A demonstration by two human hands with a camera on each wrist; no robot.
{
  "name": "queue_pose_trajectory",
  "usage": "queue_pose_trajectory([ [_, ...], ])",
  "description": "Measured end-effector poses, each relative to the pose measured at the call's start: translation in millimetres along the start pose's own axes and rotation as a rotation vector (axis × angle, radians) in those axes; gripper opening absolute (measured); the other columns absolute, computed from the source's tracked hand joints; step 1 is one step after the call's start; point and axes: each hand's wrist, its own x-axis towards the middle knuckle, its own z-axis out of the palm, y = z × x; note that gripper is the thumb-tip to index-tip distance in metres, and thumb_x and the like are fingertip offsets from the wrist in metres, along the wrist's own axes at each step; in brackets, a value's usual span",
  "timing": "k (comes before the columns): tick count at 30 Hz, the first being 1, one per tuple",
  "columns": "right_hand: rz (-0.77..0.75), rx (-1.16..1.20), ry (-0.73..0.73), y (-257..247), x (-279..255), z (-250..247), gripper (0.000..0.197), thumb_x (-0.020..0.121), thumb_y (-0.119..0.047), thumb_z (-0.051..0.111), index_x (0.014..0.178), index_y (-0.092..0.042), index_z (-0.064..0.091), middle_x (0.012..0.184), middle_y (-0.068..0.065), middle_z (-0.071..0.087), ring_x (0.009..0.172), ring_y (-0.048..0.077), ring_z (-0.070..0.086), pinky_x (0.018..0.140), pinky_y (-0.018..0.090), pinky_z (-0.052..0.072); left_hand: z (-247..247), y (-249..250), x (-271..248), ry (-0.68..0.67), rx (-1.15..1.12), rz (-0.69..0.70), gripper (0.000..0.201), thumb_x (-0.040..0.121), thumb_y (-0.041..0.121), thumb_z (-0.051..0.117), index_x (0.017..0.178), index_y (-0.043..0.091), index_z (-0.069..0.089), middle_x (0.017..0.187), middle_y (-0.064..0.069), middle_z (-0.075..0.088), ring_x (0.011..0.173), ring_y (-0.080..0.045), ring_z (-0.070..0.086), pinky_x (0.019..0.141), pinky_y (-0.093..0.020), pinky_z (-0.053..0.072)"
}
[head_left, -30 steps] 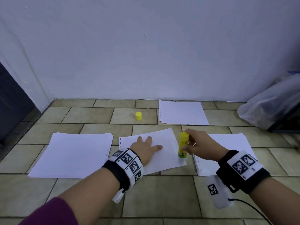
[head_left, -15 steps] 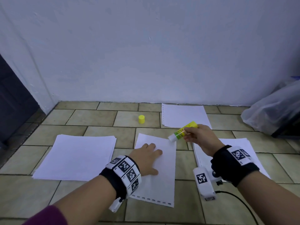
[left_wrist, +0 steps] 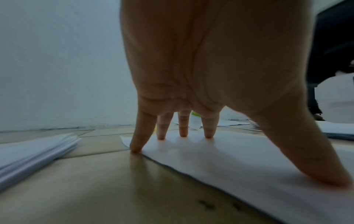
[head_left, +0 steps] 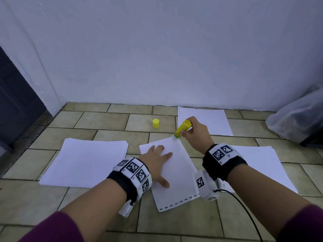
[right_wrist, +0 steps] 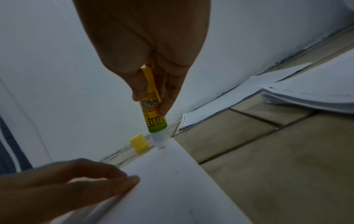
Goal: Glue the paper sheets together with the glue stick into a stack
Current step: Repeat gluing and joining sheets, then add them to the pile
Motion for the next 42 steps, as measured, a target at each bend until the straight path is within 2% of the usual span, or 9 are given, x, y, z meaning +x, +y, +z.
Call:
queue_pose_trajectory([
  [5, -0.052, -0.165, -0.110, -5, 6, 0, 0.022, 0.090, -0.009, 0.059, 0.110, -0.007, 0.049, 0.089, 0.012, 0.061, 0.072, 0.023, 0.051, 0.057, 0.026, 0.037, 1, 1, -1, 0.012, -0.017, -0.004, 0.112, 0.071, 0.058, 0.074, 0.153, 0.033, 0.002, 0.159, 0.001, -0.003, 0.147, -0.025, -0.007, 0.114, -0.051, 0.027],
  [12, -0.169, -0.377, -0.258, -4, -20, -20, 0.026, 0.091, -0.012, 0.059, 0.114, -0.005, 0.048, 0.095, 0.017, 0.064, 0.078, 0.028, 0.054, 0.066, 0.033, 0.042, 1, 2, -1, 0.029, -0.010, -0.003, 0.111, 0.071, 0.057, 0.075, 0.153, 0.031, 0.005, 0.158, 0.001, -0.001, 0.147, -0.024, -0.004, 0.113, -0.050, 0.028],
  [17, -0.215, -0.396, -0.333, 5, -52, -39, 0.025, 0.090, -0.015, 0.062, 0.111, -0.008, 0.050, 0.085, 0.002, 0.058, 0.068, 0.011, 0.049, 0.060, 0.023, 0.036, 2, -1, -2, 0.021, -0.004, 0.020, 0.110, 0.072, 0.058, 0.073, 0.153, 0.029, 0.005, 0.159, -0.001, -0.001, 0.147, -0.025, -0.004, 0.113, -0.050, 0.029],
  [21, -0.232, -0.396, -0.402, 12, -73, -53, 0.024, 0.089, -0.017, 0.064, 0.109, -0.012, 0.053, 0.091, 0.005, 0.067, 0.077, 0.019, 0.060, 0.070, 0.030, 0.049, 0, 0, -2, 0.004, 0.027, 0.018, 0.108, 0.073, 0.059, 0.071, 0.153, 0.027, 0.005, 0.158, -0.003, -0.002, 0.147, -0.026, -0.003, 0.113, -0.050, 0.029],
  [25, -0.249, -0.392, -0.445, 16, -84, -63, 0.024, 0.087, -0.018, 0.067, 0.107, -0.011, 0.055, 0.087, 0.005, 0.069, 0.077, 0.018, 0.063, 0.072, 0.029, 0.051, -1, 2, -3, -0.025, 0.040, -0.001, 0.100, 0.081, 0.056, 0.065, 0.153, 0.027, 0.002, 0.159, -0.004, -0.005, 0.147, -0.027, -0.006, 0.115, -0.050, 0.026],
  [30, 0.030, 0.013, -0.468, 31, -77, -68, 0.008, 0.089, -0.007, 0.063, 0.090, -0.005, 0.056, 0.074, 0.006, 0.067, 0.061, 0.015, 0.063, 0.065, 0.026, 0.053, -4, 2, -10, -0.011, 0.087, -0.019, 0.075, 0.095, 0.040, 0.054, 0.153, 0.029, 0.007, 0.158, -0.004, 0.003, 0.146, -0.027, 0.007, 0.112, -0.042, 0.030],
  [34, 0.322, 0.476, -0.442, 39, -71, -65, 0.014, 0.096, -0.003, 0.050, 0.092, 0.006, 0.059, 0.078, 0.014, 0.066, 0.063, 0.021, 0.060, 0.063, 0.025, 0.052, -4, 2, -15, 0.027, 0.163, -0.052, 0.076, 0.089, 0.054, 0.055, 0.150, 0.030, 0.017, 0.149, -0.005, 0.019, 0.137, -0.026, 0.022, 0.101, -0.039, 0.040],
  [37, 0.459, 0.706, -0.402, 37, -67, -61, 0.019, 0.098, -0.007, 0.045, 0.092, 0.004, 0.059, 0.078, 0.014, 0.065, 0.061, 0.020, 0.060, 0.059, 0.024, 0.053, -2, 5, -18, 0.071, 0.187, -0.093, 0.075, 0.084, 0.062, 0.055, 0.144, 0.028, 0.027, 0.139, -0.007, 0.030, 0.131, -0.029, 0.026, 0.097, -0.041, 0.037],
  [42, 0.508, 0.820, -0.367, 32, -60, -54, 0.017, 0.097, -0.010, 0.045, 0.094, 0.002, 0.057, 0.078, 0.015, 0.062, 0.058, 0.019, 0.060, 0.055, 0.024, 0.053, -1, 13, -23, 0.143, 0.320, -0.121, 0.078, 0.082, 0.069, 0.052, 0.137, 0.015, 0.036, 0.137, -0.011, 0.030, 0.135, -0.031, 0.018, 0.103, -0.043, 0.027],
])
